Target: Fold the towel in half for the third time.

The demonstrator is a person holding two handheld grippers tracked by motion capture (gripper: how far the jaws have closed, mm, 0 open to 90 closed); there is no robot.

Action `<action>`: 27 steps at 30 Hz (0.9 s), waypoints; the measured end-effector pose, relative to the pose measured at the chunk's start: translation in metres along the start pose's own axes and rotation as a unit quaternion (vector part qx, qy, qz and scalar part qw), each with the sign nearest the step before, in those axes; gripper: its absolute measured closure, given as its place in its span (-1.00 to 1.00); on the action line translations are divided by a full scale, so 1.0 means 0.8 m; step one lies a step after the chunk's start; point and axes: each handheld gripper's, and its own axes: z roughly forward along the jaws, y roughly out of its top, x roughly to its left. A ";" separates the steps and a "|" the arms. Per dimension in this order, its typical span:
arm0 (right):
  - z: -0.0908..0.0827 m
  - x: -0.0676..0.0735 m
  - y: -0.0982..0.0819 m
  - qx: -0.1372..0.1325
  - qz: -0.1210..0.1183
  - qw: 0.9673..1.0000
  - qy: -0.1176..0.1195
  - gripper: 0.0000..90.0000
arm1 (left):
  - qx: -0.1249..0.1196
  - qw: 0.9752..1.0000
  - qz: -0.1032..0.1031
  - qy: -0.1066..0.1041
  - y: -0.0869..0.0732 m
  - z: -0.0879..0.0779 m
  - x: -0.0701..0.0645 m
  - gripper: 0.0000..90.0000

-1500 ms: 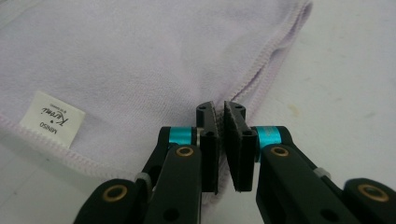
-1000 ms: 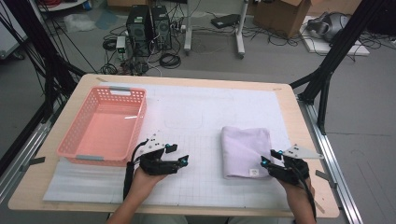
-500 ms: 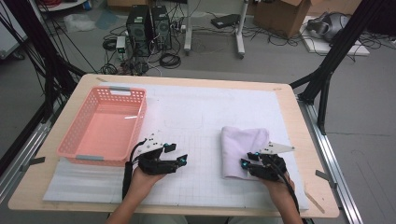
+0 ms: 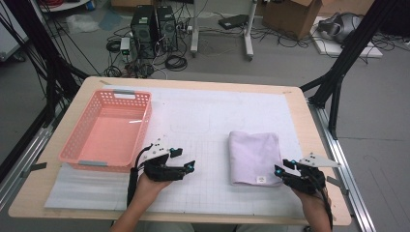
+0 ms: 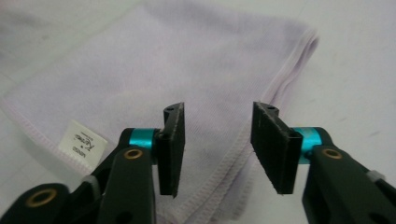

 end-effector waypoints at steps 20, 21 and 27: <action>-0.031 -0.025 -0.008 -0.068 0.010 0.997 -0.043 -0.54 | -0.012 1.000 0.006 0.006 -0.001 -0.003 0.006 -0.58; -0.030 -0.025 -0.008 -0.068 0.009 0.997 -0.045 -0.54 | -0.012 1.000 0.006 0.007 -0.001 -0.004 0.006 -0.58; -0.027 -0.025 -0.007 -0.064 0.010 0.997 -0.044 -0.54 | -0.011 1.000 0.007 0.008 -0.002 -0.005 0.008 -0.57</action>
